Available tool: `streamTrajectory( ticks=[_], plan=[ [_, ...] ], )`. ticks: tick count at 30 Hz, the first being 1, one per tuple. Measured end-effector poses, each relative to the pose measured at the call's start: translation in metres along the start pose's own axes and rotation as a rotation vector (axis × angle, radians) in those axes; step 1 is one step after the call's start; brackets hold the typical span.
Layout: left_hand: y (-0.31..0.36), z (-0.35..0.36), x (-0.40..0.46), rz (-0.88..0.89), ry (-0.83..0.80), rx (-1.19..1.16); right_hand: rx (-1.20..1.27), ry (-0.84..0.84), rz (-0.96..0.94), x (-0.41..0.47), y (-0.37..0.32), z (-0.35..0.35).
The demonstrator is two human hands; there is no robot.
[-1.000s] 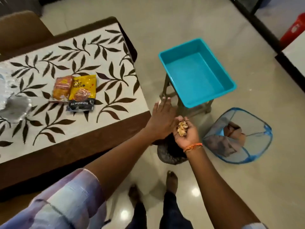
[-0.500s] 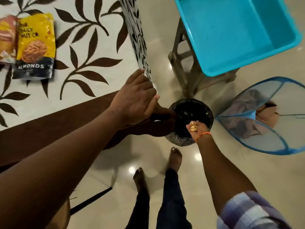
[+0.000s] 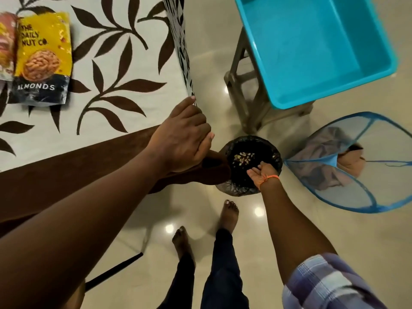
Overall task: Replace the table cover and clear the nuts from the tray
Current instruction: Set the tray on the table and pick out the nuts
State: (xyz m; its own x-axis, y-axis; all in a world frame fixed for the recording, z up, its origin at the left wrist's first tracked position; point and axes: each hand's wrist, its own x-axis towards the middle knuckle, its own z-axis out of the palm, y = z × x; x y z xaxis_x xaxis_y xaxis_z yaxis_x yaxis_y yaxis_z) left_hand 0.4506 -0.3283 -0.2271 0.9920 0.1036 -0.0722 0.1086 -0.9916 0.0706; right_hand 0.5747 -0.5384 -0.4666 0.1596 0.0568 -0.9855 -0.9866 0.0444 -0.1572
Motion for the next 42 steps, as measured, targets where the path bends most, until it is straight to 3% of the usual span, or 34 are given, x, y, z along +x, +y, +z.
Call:
streamTrajectory(
  ticks=[7, 14, 19, 21, 24, 26, 30, 35, 38, 42],
  plan=[
    [0.011, -0.01, -0.004, -0.064, -0.116, -0.018, 0.01, -0.023, -0.065, -0.092, -0.012, 0.028],
    [0.017, -0.054, -0.035, -0.273, 0.065, -0.177, -0.053, -0.246, -0.219, -0.216, -0.027, 0.105],
    [-0.032, -0.09, -0.095, -0.548, 0.337, -0.274, -0.218, -0.406, -0.279, -0.289, -0.004, 0.18],
    [-0.066, -0.096, -0.122, -0.733, 0.426, -0.289, -0.328, -0.46, -0.302, -0.311, 0.017, 0.217],
    [-0.125, -0.095, -0.15, -1.042, 0.374, -0.373, -0.458, -0.492, -0.323, -0.332, 0.052, 0.269],
    [-0.163, -0.091, -0.164, -1.154, 0.268, -0.478, -0.516, -0.462, -0.345, -0.333, 0.078, 0.301],
    [-0.223, -0.08, -0.178, -1.264, 0.279, -0.727, -0.652, -0.364, -0.442, -0.325, 0.115, 0.356],
    [-0.264, -0.057, -0.183, -1.261, 0.171, -0.865, -0.853, -0.195, -0.614, -0.307, 0.148, 0.397],
    [-0.274, -0.066, -0.185, -1.213, 0.209, -0.93, -0.895, -0.093, -0.735, -0.308, 0.161, 0.405],
    [-0.27, -0.081, -0.186, -1.16, 0.259, -1.053, -0.962, -0.068, -0.744, -0.309, 0.16, 0.397]
  ],
)
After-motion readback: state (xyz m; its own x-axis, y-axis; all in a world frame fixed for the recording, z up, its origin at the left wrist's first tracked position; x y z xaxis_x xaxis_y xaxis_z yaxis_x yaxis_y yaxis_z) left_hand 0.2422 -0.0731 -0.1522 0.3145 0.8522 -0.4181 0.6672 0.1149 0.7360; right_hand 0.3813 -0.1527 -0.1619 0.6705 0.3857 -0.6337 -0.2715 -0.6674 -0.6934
